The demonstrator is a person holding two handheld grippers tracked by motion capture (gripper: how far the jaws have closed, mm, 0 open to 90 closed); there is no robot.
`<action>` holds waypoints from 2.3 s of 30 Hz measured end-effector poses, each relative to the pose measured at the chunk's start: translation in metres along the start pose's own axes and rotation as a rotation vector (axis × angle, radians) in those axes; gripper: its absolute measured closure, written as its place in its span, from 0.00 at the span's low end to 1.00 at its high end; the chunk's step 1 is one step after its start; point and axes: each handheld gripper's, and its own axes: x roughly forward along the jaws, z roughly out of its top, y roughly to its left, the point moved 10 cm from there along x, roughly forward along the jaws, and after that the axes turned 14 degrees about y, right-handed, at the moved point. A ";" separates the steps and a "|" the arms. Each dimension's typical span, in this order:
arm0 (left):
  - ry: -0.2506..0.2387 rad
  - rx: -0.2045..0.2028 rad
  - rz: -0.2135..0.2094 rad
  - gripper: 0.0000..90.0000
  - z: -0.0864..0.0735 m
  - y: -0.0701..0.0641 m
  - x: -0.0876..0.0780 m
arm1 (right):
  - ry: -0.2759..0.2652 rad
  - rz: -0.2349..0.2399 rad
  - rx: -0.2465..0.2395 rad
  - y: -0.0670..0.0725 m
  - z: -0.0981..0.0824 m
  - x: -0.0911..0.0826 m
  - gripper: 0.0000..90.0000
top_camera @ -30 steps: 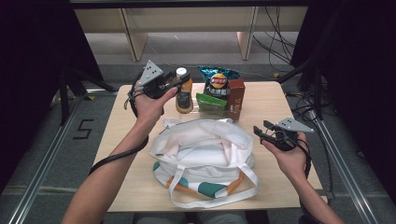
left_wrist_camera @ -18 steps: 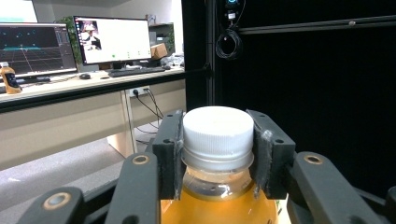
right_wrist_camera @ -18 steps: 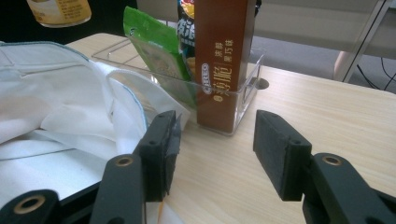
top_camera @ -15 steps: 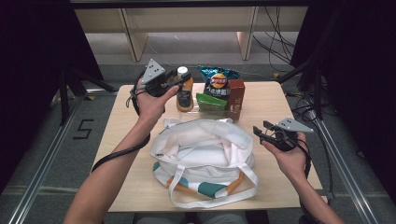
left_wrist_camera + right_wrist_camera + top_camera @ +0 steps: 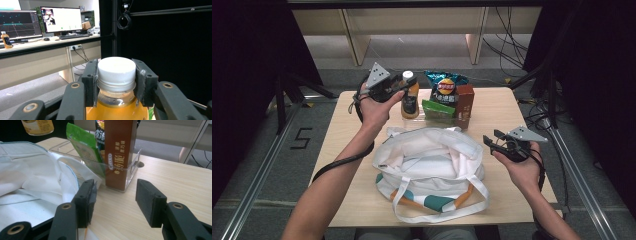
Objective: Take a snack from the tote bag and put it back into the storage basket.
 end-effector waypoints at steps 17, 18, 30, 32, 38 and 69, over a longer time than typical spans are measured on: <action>0.000 -0.012 0.001 0.65 -0.001 0.006 0.004 | 0.023 0.003 0.011 0.002 -0.002 0.000 0.55; 0.000 -0.014 0.003 0.65 -0.001 0.006 0.005 | 0.025 0.006 0.015 0.002 -0.002 0.000 0.55; 0.004 -0.016 0.006 0.65 -0.001 0.009 0.008 | -0.006 -0.008 0.007 0.000 0.001 0.002 0.55; 0.006 -0.014 0.007 0.65 -0.001 0.010 0.009 | 0.026 0.002 0.010 0.002 -0.002 0.000 0.55; 0.008 -0.012 0.009 0.65 -0.001 0.011 0.011 | -0.006 -0.006 0.007 0.000 0.001 0.002 0.55; 0.054 -0.018 0.013 0.65 -0.024 0.027 0.028 | 0.026 0.009 0.007 0.001 -0.002 0.001 0.55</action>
